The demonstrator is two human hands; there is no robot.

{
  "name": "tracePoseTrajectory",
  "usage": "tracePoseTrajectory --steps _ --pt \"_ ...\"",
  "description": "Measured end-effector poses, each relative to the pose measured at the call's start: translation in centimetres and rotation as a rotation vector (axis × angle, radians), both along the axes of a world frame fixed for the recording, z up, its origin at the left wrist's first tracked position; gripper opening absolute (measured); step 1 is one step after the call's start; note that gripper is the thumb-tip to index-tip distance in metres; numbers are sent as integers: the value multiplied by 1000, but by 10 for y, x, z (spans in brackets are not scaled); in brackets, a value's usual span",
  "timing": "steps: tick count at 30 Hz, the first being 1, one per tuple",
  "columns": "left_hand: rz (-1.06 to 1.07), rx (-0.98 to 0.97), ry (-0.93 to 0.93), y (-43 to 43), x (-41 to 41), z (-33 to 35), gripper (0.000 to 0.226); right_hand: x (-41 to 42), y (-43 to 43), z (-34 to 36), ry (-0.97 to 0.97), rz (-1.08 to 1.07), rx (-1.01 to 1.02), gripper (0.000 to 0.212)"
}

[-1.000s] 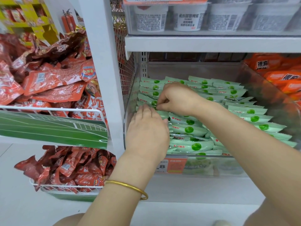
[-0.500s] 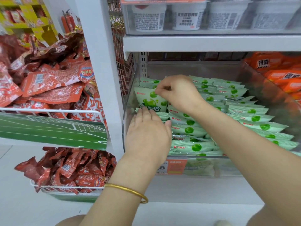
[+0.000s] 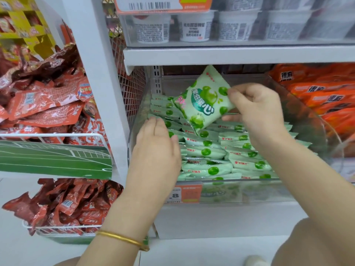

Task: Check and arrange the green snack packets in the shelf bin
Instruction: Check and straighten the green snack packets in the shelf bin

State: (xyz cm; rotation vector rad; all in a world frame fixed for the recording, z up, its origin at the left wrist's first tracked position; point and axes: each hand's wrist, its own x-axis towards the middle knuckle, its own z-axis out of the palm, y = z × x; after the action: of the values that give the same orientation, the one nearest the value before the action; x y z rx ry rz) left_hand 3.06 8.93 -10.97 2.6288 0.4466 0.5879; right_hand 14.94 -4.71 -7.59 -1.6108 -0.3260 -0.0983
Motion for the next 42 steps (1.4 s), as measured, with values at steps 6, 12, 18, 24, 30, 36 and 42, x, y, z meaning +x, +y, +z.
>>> tracePoseTrajectory --steps 6,12,18,24,30,36,42 --pt "-105 -387 -241 -11 -8 18 47 -6 -15 -5 94 201 -16 17" --pt "-396 -709 -142 -14 -5 14 69 -10 -13 -14 92 239 20 15" --pt "-424 -674 -213 -16 -3 10 63 -18 -15 -13 39 275 48 17" --pt "-430 -866 -177 -22 -4 13 73 -24 -12 -15 -26 370 20 31" --pt "-473 -763 -149 -19 -4 11 85 -24 -12 -16 32 417 133 15" --pt "-354 -489 -219 -19 -4 6 63 -23 -10 -16 138 328 122 6" --pt "-151 -29 -307 -20 -7 8 44 -28 -14 -10 214 444 269 3"
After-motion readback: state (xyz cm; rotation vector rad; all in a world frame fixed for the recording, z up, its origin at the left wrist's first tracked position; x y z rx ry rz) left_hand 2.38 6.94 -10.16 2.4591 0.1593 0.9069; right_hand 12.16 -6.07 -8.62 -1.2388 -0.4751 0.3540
